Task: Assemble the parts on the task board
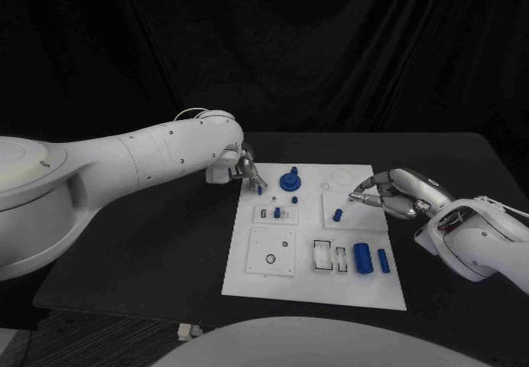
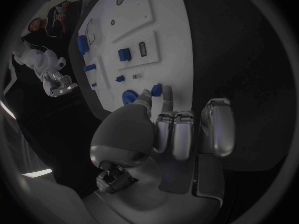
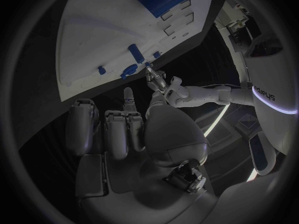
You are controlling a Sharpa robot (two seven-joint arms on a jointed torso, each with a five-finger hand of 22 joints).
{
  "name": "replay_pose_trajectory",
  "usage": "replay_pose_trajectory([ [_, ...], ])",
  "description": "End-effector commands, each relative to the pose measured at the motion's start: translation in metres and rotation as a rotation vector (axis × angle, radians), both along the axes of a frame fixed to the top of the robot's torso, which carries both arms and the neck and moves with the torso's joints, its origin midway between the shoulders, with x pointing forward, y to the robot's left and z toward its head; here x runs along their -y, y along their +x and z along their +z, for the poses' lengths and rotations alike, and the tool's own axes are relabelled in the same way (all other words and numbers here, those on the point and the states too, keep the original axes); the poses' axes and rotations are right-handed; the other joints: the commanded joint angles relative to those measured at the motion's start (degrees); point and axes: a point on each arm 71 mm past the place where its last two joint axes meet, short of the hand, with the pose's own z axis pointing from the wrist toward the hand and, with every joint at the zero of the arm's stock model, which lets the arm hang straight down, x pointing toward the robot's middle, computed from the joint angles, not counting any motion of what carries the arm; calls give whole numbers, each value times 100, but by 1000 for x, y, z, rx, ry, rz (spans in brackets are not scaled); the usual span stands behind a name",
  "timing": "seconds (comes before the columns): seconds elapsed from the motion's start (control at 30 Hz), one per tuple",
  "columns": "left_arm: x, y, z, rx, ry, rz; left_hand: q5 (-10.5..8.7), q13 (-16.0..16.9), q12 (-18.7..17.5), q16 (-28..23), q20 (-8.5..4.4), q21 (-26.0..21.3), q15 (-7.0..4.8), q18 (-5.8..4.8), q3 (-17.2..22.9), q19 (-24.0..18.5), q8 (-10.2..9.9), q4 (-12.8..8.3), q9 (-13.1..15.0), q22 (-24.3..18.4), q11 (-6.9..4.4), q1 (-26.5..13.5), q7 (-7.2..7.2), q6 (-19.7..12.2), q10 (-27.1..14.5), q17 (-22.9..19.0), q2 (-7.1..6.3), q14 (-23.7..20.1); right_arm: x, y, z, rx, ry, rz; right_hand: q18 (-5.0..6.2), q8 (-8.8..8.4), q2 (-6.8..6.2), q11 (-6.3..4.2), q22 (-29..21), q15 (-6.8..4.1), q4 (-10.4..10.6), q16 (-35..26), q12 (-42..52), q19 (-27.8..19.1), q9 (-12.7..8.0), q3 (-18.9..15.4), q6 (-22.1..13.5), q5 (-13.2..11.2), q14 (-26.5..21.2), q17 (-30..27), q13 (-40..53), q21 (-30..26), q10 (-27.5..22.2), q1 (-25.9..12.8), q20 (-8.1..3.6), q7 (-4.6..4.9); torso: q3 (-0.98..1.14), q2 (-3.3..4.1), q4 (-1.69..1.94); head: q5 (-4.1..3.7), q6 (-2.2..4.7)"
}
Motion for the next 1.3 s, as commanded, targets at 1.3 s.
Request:
replay_pose_trajectory([
  [1.3, 5, -1, 0, 12, -29, -14, 1419, 1508, 20, 15, -76, -87, -99, -3, 1075, 120, -162, -756, 246, 1108, -106, 570, -135, 46, 598, 1510, -131, 585, 1, 1, -2, -6, -7, -2, -32, 8, 20, -5, 1088, -34, -10, -124, -83, 101, 0, -30, 21, 55, 508, 1087, 1078, -207, 498, -5, 5, 20, 0, -1, 1, 25, -1],
])
